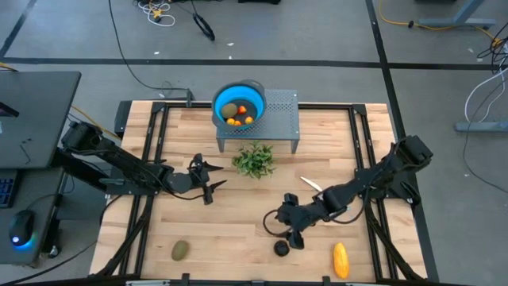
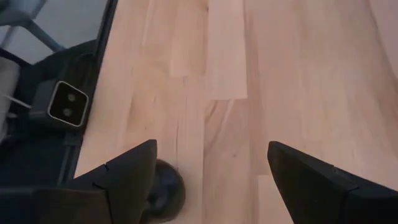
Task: Pick & Place Fruit
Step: Put the black plum into the blue strainer bowl on the shelf
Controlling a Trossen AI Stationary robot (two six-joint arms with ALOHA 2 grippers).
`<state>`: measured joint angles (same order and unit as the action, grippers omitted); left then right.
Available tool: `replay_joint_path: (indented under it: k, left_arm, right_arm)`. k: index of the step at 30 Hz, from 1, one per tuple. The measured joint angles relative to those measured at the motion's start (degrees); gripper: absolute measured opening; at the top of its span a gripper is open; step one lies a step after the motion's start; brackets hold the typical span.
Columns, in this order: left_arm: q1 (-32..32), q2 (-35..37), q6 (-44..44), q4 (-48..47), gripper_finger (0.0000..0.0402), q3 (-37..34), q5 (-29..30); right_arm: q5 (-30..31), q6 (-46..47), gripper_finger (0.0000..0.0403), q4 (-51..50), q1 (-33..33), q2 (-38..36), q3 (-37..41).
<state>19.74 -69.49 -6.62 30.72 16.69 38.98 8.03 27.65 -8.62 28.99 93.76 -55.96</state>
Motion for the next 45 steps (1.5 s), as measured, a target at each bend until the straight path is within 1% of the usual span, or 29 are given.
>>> replay_joint_path:
  k: [7, 12, 19, 22, 25, 28, 33, 37, 42, 45]
  left_arm:
    - [0.0, 0.0, -2.8, -0.2, 0.0233, 0.0, -0.8]
    - [0.2, -1.3, -6.5, -0.8, 0.0233, 0.0, -2.2]
    - [2.0, -6.2, -12.9, 0.7, 0.0233, -0.1, -1.9]
    - [3.6, -7.8, -16.9, 1.9, 0.0233, -0.1, -0.6]
    - [6.1, -9.0, -20.1, 5.6, 0.0233, 0.0, 1.6]
    - [9.0, -10.5, -21.7, 10.5, 0.0233, 0.0, 4.6]
    - [13.2, -13.7, -22.6, 19.0, 0.0233, 0.0, 10.0]
    - [15.3, -17.0, -22.7, 25.1, 0.0233, 0.3, 13.2]
    - [16.9, -22.6, -23.0, 27.2, 0.0233, 4.3, 15.7]
    - [17.2, -26.9, -22.0, 27.0, 0.0233, 8.6, 15.7]
  right_arm:
    - [4.1, 2.5, 0.0324, -0.1, 2.4, 0.5, 0.0]
    - [4.4, 3.0, 0.0325, 0.2, 3.3, 0.6, 0.0]
    - [3.8, 2.6, 0.0325, 0.2, 3.3, 0.6, 0.0]
    - [2.6, 2.4, 0.0325, 0.2, 3.5, 0.6, 0.0]
    - [1.3, 2.4, 0.0325, 0.3, 3.9, 0.6, 0.0]
    - [1.5, 2.3, 0.0325, 0.3, 4.9, 0.6, 0.0]
    - [4.4, 0.5, 0.0325, 1.7, 6.2, 0.6, 0.0]
    - [6.2, -1.2, 0.0325, 3.6, 7.2, 0.6, 0.0]
    - [9.8, -2.1, 0.0325, 4.7, 8.8, 1.6, 0.0]
    - [9.6, -3.4, 0.0325, 6.1, 10.2, 3.7, 0.0]
